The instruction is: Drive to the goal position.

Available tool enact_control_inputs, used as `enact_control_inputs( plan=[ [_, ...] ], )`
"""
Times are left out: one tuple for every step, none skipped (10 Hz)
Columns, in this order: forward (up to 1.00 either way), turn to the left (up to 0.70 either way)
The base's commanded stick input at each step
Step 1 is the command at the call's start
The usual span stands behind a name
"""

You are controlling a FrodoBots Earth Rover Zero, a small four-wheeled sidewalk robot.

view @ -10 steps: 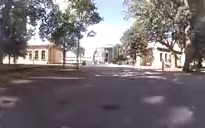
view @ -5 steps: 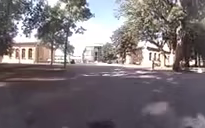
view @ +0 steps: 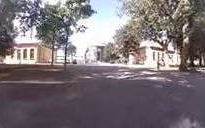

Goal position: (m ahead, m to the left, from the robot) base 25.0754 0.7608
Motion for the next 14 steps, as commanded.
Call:
enact_control_inputs(
  plan=[
    [1.0,0.0],
    [1.0,0.0],
    [1.0,0.0],
    [1.0,0.0],
    [1.0,0.0],
    [1.0,0.0],
    [1.0,0.0],
    [1.0,0.0],
    [1.0,0.0],
    [1.0,0.0],
    [1.0,0.0],
    [1.0,0.0],
    [1.0,0.0],
    [1.0,0.0]
  ],
)
